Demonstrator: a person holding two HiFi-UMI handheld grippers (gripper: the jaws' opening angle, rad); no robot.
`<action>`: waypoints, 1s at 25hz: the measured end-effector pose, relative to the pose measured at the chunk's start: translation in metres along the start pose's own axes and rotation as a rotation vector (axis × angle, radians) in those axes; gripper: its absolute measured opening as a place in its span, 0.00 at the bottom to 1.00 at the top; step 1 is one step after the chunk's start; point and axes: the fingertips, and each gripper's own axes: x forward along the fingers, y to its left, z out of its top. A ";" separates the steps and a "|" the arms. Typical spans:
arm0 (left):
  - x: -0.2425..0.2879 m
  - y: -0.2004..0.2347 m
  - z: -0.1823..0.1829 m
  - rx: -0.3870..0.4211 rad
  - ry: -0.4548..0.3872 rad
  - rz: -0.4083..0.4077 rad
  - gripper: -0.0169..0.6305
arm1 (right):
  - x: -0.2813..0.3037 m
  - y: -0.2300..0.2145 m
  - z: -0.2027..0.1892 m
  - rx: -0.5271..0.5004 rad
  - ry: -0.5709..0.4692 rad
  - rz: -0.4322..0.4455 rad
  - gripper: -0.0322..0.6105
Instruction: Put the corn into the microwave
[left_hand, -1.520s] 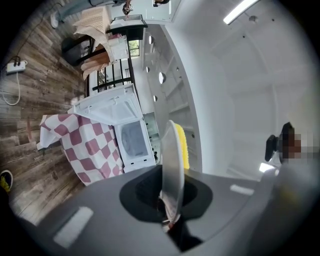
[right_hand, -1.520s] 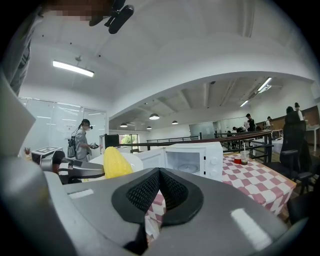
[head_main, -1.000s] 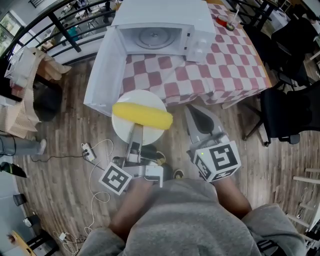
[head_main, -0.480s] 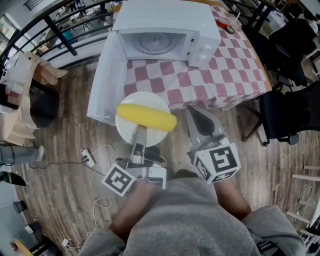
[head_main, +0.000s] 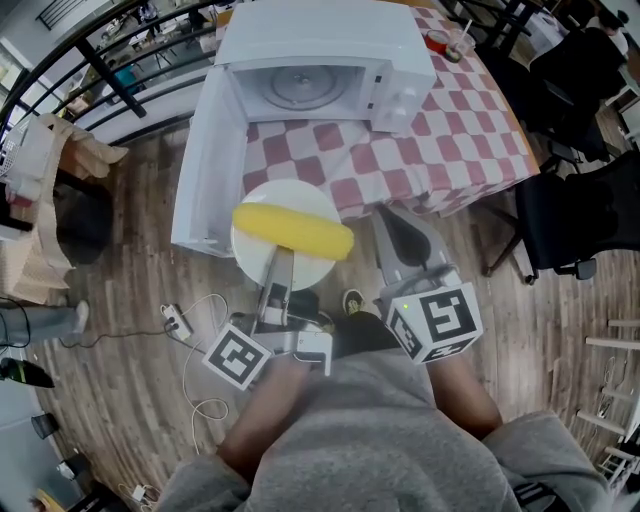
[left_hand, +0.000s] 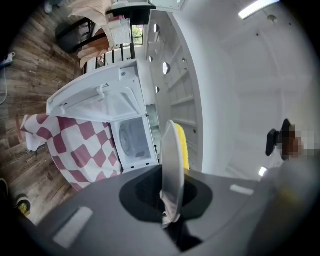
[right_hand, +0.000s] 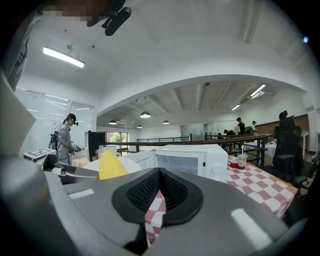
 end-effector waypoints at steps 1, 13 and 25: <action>0.002 0.000 -0.001 -0.001 0.002 0.001 0.05 | 0.000 -0.001 0.001 0.000 0.000 0.000 0.05; 0.038 0.003 0.007 0.002 -0.010 0.012 0.05 | 0.033 -0.026 0.004 0.011 0.009 0.013 0.05; 0.102 0.012 0.019 0.009 -0.038 0.025 0.05 | 0.084 -0.078 0.018 0.001 0.004 0.017 0.05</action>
